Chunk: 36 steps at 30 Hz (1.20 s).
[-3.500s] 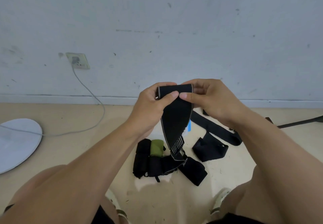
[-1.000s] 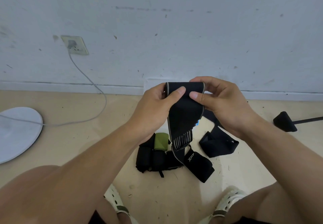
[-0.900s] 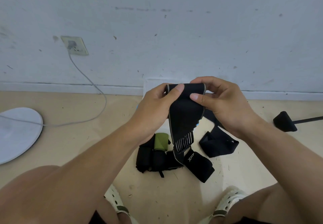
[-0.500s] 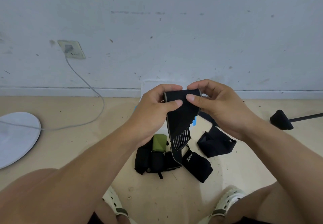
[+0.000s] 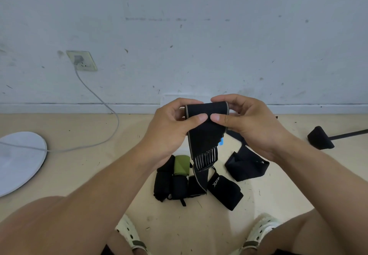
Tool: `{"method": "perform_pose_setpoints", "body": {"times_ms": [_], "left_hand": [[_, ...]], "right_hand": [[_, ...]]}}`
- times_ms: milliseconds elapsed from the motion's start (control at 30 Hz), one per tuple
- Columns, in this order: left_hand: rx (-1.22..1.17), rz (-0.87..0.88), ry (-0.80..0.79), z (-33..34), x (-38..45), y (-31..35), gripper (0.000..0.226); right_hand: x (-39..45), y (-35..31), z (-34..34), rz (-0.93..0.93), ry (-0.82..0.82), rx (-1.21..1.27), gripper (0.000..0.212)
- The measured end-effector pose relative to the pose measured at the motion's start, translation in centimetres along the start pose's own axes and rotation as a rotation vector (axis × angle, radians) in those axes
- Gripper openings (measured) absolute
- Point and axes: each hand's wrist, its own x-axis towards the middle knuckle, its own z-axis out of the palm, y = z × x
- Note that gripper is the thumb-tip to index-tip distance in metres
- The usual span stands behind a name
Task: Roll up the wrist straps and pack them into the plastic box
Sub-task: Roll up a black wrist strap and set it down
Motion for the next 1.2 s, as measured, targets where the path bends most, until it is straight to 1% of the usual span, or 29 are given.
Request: {"method": "perform_pose_setpoints", "body": {"times_ms": [133, 233, 333, 400, 467, 600, 667, 767, 967, 1033, 1100, 1200], "left_hand": [[0.022, 0.049, -0.016, -0.17, 0.01, -0.14, 0.03], [0.047, 0.056, -0.014, -0.2, 0.01, -0.21, 0.033], [0.035, 0.002, -0.011, -0.24, 0.01, -0.05, 0.032], [0.028, -0.059, -0.045, -0.14, -0.11, 0.09, 0.032], [0.042, -0.079, -0.078, 0.01, -0.21, 0.14, 0.032], [0.035, -0.079, -0.084, 0.1, -0.22, 0.32, 0.031], [0.05, -0.06, -0.065, 0.01, -0.05, 0.29, 0.03], [0.1, -0.038, -0.058, -0.13, 0.04, 0.18, 0.027], [0.139, -0.004, -0.063, -0.28, -0.11, 0.12, 0.024], [0.105, 0.001, -0.052, -0.01, -0.2, 0.09, 0.023], [0.044, -0.018, -0.046, 0.32, -0.34, 0.12, 0.022], [-0.026, -0.078, -0.05, 0.55, -0.38, 0.15, 0.027]], "right_hand": [[-0.19, -0.48, 0.31, 0.046, -0.055, 0.052, 0.026], [-0.16, -0.4, 0.41, 0.024, -0.046, 0.041, 0.021], [-0.15, -0.26, 0.37, 0.004, -0.004, 0.012, 0.025], [-0.24, -0.25, 0.3, -0.012, 0.008, 0.008, 0.024], [-0.21, -0.23, 0.12, -0.047, 0.034, -0.035, 0.023], [-0.35, -0.51, 0.13, -0.07, 0.026, -0.034, 0.041], [-0.42, -0.71, 0.02, -0.069, 0.013, -0.044, 0.044], [-0.47, -1.0, -0.33, -0.051, -0.011, -0.105, 0.043], [-0.31, -0.81, -0.38, -0.04, -0.004, -0.095, 0.039], [-0.33, -0.86, -0.32, -0.047, 0.0, -0.088, 0.042], [-0.42, -0.96, -0.15, -0.068, 0.015, -0.086, 0.037], [-0.53, -0.8, 0.21, -0.115, 0.029, -0.136, 0.031]]}}
